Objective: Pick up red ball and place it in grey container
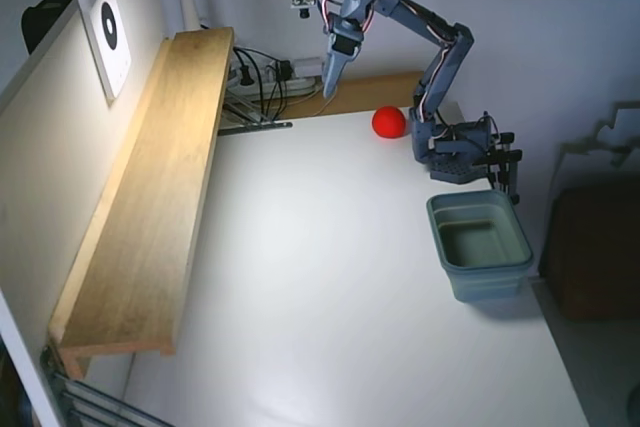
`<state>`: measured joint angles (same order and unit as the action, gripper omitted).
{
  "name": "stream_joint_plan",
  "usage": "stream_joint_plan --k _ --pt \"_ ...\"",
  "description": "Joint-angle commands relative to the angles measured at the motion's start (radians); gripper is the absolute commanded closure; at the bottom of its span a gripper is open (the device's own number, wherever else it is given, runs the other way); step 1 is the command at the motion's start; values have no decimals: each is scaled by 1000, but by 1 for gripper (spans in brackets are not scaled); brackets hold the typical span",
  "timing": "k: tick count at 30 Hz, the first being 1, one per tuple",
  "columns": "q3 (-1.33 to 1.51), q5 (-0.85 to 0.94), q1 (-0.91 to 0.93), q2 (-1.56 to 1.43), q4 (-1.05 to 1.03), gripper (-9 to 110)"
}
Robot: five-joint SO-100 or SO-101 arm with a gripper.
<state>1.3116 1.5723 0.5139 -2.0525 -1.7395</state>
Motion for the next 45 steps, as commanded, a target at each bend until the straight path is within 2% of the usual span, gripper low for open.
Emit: stream_joint_plan --k 1,5,26,45 --pt "11 -2 10 -29 -6 63" --pt "11 -2 30 -29 -6 63" --pt "11 -2 431 -29 -6 63" --pt "11 -2 884 -29 -6 63"
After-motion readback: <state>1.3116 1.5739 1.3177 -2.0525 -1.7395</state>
